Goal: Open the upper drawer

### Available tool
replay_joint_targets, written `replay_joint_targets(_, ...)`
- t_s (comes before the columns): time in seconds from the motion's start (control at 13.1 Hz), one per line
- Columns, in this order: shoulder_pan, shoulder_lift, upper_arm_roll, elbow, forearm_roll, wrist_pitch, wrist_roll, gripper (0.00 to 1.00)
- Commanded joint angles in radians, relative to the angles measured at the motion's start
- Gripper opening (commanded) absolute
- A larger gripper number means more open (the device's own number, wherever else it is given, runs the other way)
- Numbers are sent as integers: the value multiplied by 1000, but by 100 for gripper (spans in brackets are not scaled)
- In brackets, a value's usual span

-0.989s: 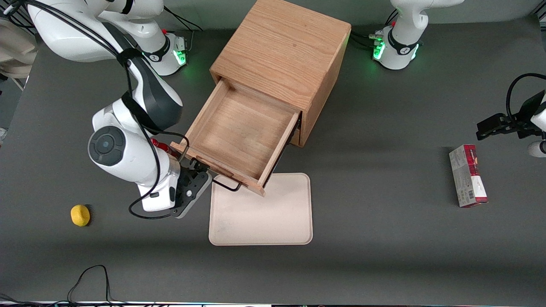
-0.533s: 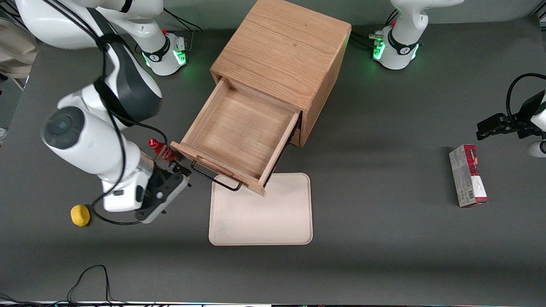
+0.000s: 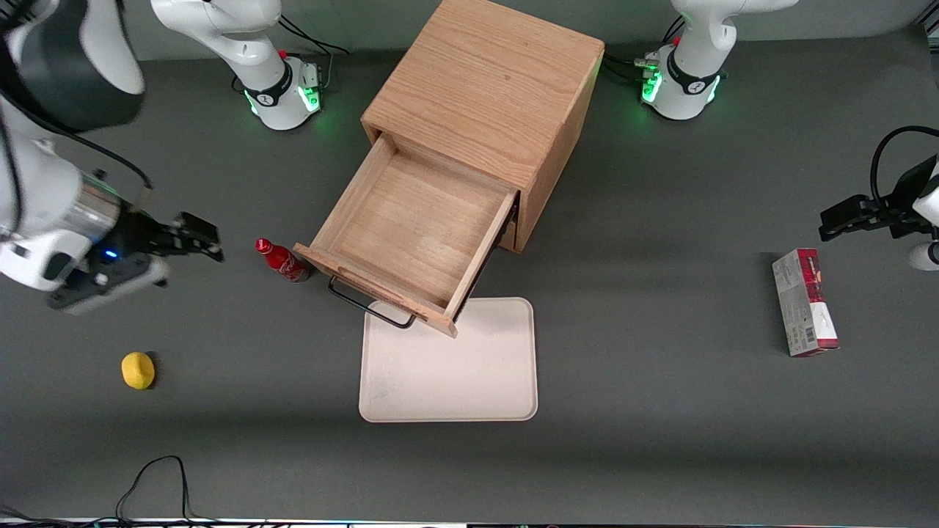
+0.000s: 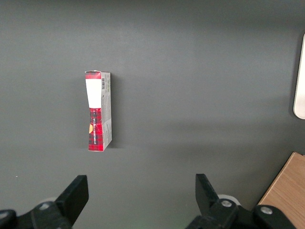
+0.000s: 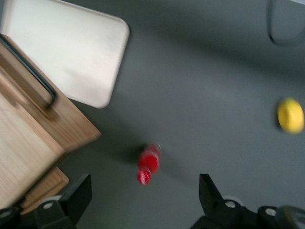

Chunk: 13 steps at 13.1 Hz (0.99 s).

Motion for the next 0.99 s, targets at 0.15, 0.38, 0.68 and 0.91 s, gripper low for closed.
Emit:
replay_joint_targets(0.15,10,-290,-56,-303,-42,-14,195,100)
replay_joint_targets(0.38,10,-306,-50,-289,-60,-36,256,100)
replay_joint_targets(0.68,12,-298,-44,-266,-77,-54,284,100)
replay_joint_targets(0.91,12,-283,-46,-249,-77,-54,284,100)
